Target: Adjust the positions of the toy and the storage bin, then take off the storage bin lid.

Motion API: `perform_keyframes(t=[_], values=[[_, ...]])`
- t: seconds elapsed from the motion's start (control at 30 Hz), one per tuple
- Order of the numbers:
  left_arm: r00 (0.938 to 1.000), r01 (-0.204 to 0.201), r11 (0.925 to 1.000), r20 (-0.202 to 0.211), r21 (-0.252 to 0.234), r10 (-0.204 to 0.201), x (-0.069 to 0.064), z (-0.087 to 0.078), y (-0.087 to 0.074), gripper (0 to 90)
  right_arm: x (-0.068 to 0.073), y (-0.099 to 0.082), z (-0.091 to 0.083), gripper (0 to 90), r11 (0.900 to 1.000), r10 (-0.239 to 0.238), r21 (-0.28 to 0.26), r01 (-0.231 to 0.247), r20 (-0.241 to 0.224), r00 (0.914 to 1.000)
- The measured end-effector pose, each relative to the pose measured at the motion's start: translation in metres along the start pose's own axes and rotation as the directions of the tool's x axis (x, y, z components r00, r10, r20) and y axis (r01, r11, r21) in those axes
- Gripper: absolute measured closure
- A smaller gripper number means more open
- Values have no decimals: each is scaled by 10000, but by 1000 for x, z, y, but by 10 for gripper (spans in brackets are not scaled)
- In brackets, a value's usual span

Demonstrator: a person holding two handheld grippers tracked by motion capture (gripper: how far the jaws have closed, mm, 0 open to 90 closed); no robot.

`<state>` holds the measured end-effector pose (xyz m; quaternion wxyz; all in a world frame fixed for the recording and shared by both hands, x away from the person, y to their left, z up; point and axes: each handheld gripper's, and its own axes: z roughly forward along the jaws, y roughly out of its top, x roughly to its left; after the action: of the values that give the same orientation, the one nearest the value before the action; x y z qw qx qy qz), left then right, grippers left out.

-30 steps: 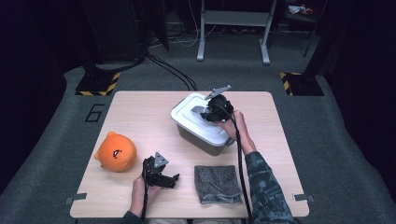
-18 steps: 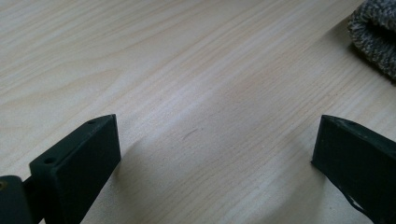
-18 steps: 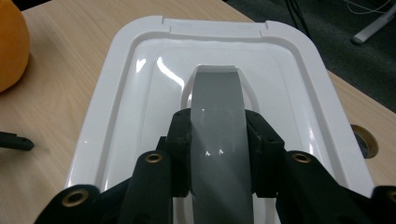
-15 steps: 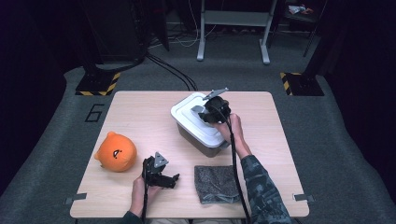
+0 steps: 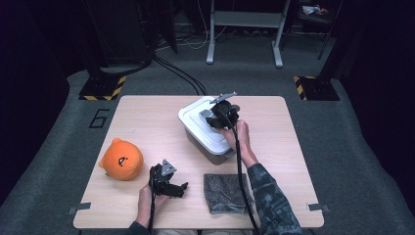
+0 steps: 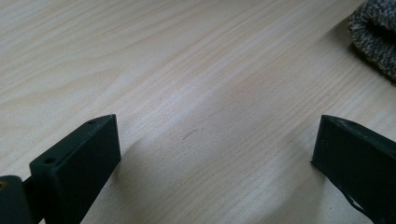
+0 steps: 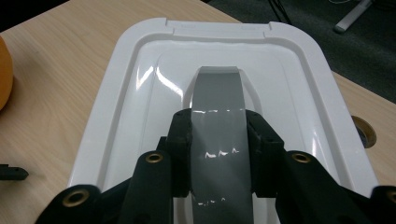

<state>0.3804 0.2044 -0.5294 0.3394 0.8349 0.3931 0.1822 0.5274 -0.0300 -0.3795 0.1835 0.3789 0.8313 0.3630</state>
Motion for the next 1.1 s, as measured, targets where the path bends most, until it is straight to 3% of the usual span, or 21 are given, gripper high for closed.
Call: perform_keyframes(t=[0.13, 0.17, 0.53, 0.97, 1.1], values=[[10000, -10, 10000, -11, -4, 10, 0, 0, 0, 6, 2, 1, 0, 666, 10000, 71, 38, -72, 89, 9999], [10000, 5, 10000, -2, -4, -5, 0, 0, 0, 6, 2, 1, 1, 666, 9999, -138, -19, 139, 134, 9998], [10000, 8, 10000, 14, 5, -8, 0, 0, 0, 6, 4, 1, 0, 666, 9991, -401, -95, 404, 227, 9989], [10000, -13, 10000, -13, -9, 13, 1, 1, 0, 6, -4, 12, -25, 666, 9973, -466, -551, 487, 393, 9981], [10000, -11, 10000, -17, -12, 11, 1, 1, 0, 6, -7, 15, -37, 666, 9972, -280, -671, 319, 586, 9979]])
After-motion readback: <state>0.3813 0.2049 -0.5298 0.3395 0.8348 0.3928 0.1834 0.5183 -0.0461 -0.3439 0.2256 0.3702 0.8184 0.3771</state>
